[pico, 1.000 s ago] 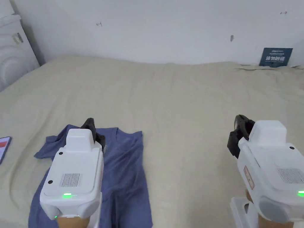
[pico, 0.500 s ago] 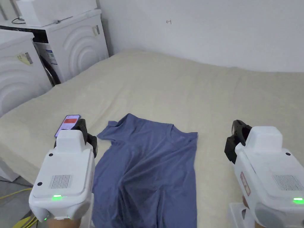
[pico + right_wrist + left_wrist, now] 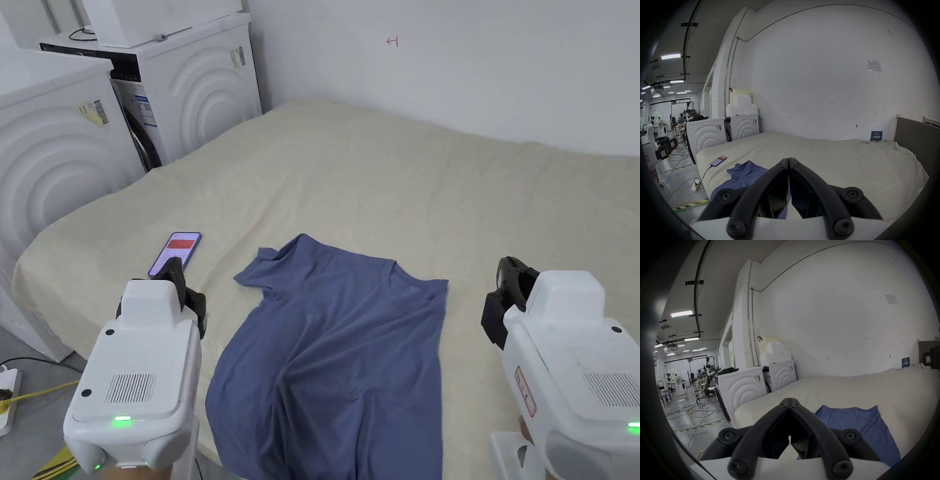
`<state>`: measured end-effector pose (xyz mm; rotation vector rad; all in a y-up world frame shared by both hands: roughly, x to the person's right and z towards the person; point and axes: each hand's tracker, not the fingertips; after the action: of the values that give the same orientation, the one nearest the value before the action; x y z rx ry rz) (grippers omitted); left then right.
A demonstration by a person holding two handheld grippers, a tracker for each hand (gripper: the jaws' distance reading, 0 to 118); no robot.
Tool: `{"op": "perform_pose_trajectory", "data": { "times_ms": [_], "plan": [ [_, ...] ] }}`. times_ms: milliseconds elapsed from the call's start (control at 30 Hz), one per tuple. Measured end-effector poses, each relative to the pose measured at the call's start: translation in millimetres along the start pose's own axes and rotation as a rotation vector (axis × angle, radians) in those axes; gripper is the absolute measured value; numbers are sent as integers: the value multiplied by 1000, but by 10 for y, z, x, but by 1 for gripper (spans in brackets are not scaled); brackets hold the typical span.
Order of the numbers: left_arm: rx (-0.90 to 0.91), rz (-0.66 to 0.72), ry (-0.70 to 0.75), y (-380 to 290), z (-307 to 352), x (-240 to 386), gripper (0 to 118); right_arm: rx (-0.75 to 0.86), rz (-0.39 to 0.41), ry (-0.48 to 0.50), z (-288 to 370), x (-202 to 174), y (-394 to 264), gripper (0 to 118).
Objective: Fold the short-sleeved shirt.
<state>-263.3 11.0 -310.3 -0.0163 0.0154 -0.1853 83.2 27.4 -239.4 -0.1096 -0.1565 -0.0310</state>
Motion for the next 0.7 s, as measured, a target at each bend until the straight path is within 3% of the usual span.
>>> {"op": "perform_pose_trajectory", "data": {
  "times_ms": [200, 400, 700],
  "plan": [
    [-31, 37, -61, -1, -144, 130, 0, -2, 4, -19, -18, 93, 9, 0],
    [-185, 74, -203, -26, -640, 360, 0, -11, 16, -53, -60, 228, -28, 0],
    [-644, 167, -394, -392, -1685, 887, 0, -53, 7, -117, -167, 457, -142, 0]
  ]
}}
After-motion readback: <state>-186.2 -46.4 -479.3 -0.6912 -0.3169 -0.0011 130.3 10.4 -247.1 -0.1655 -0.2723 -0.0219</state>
